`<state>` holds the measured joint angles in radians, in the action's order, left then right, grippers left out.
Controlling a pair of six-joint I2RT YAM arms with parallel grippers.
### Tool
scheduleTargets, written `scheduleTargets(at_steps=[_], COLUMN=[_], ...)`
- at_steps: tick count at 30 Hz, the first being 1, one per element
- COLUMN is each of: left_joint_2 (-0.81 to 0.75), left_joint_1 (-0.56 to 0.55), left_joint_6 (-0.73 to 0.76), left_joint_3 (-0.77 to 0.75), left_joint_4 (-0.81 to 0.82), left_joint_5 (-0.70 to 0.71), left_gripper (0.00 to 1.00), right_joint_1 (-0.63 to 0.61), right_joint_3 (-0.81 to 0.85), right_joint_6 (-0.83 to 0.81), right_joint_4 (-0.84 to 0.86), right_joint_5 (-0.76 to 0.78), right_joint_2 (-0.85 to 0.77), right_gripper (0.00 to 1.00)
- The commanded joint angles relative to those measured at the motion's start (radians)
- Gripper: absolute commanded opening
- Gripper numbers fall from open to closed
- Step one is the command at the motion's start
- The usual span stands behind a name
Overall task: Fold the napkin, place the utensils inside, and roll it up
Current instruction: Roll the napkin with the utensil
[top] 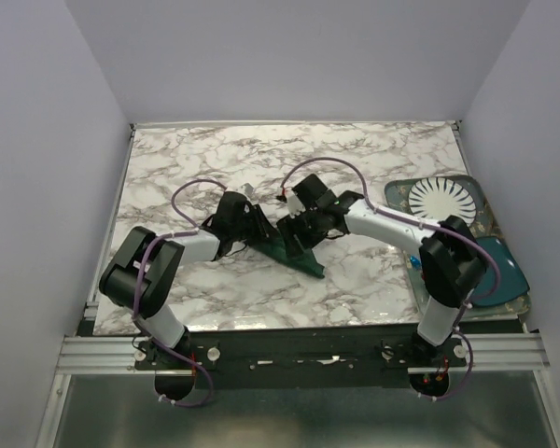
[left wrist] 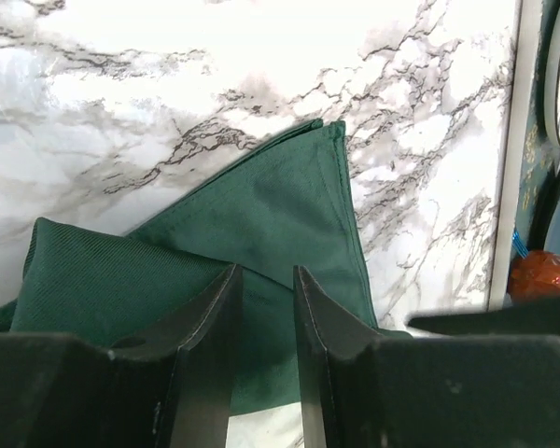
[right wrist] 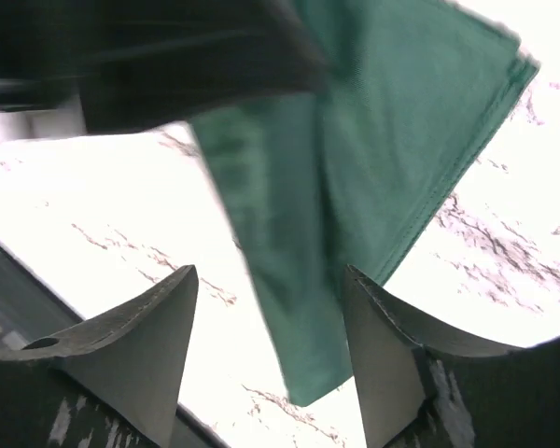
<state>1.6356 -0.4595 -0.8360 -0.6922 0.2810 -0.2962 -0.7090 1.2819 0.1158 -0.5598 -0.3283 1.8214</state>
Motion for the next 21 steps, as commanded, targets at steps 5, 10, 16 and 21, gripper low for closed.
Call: scheduleTargets(at_steps=[5,10,16,21], left_joint_2=[0.055,0.066,0.067,0.055], left_joint_1=[0.001,0.001,0.002,0.01], left_joint_6=[-0.005,-0.012,-0.017,-0.015], left_joint_3=[0.02,0.02,0.023,0.023], left_joint_4=[0.037,0.044,0.049,0.041], left_joint_5=[0.0,-0.014,-0.018,-0.021], left_gripper=[0.37,0.37,0.37,0.37], right_joint_1=[-0.289,-0.331,-0.334,-0.333], right_joint_3=[-0.061,-0.058,-0.038,-0.078], right_joint_6=[-0.09,-0.139,-0.139,-0.081], right_joint_4=[0.142,0.182,0.207,0.213], right_joint_5=[0.665,0.716,0.73,0.73], right_joint_2=[-0.073,0.024,0.087,0.078], right_gripper=[0.75,0.79,0.74,0.58])
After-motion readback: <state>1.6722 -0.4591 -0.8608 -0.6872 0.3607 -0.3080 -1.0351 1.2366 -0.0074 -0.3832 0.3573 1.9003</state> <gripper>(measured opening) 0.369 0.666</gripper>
